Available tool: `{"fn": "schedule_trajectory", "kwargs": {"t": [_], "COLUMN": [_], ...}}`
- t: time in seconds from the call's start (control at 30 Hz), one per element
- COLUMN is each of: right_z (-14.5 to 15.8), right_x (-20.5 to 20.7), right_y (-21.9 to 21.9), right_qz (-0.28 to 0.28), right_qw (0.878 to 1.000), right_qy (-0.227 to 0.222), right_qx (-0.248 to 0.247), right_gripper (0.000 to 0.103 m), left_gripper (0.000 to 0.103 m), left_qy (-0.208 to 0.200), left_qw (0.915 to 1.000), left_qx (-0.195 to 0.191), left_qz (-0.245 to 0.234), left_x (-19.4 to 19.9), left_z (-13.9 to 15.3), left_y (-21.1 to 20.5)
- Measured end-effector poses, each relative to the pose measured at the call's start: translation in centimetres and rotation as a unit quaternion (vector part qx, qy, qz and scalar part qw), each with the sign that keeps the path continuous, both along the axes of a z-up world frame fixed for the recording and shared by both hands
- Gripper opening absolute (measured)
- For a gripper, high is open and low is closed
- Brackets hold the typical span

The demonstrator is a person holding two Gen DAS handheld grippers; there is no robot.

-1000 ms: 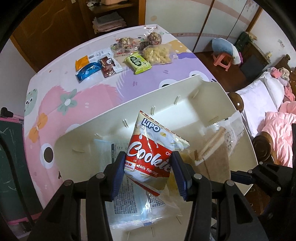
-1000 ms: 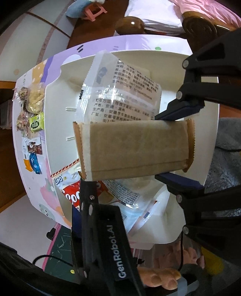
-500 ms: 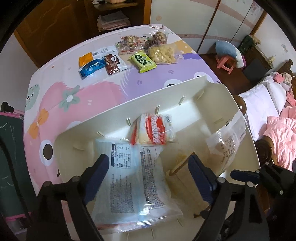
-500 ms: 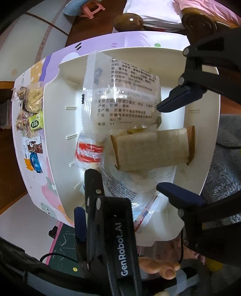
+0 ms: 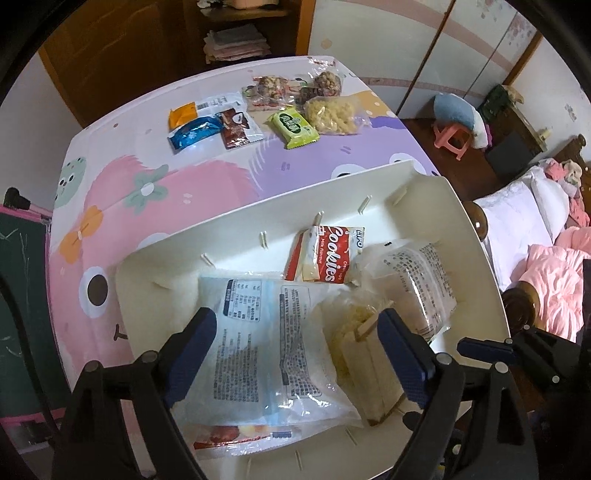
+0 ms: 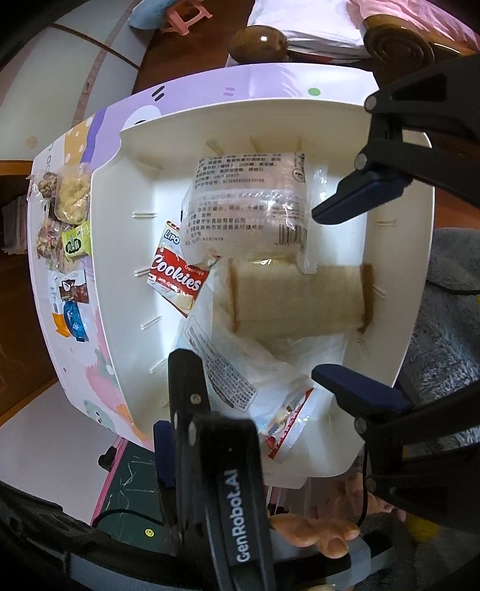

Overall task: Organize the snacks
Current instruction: 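Open both tools to drop the Cookies packet and bread loaf into the tray, then withdraw both tools from the tray toward the remaining snacks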

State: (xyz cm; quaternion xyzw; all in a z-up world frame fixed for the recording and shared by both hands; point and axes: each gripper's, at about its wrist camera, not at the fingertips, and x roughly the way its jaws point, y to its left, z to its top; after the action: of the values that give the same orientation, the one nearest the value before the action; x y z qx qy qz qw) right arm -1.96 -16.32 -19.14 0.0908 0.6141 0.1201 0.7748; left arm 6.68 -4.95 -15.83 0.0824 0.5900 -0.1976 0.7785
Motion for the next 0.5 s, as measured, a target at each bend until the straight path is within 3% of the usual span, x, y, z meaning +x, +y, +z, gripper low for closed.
{"fn": "schedule_trajectory", "kwargs": {"t": [0.5], "right_z": [0.5], "right_x": [-0.5], "right_y": [-0.6], "right_qz": [0.001], "right_qw": [1.0], "right_qy": [-0.007], "right_qx": [0.008], "right_gripper": [0.078], "left_gripper": [0.088], "left_qy": [-0.02], "left_qw": [0.9988], "left_qx": [-0.022], "left_qz": [0.038], "left_x": [-0.2], "left_z": [3.3], "left_y": [2.7]}}
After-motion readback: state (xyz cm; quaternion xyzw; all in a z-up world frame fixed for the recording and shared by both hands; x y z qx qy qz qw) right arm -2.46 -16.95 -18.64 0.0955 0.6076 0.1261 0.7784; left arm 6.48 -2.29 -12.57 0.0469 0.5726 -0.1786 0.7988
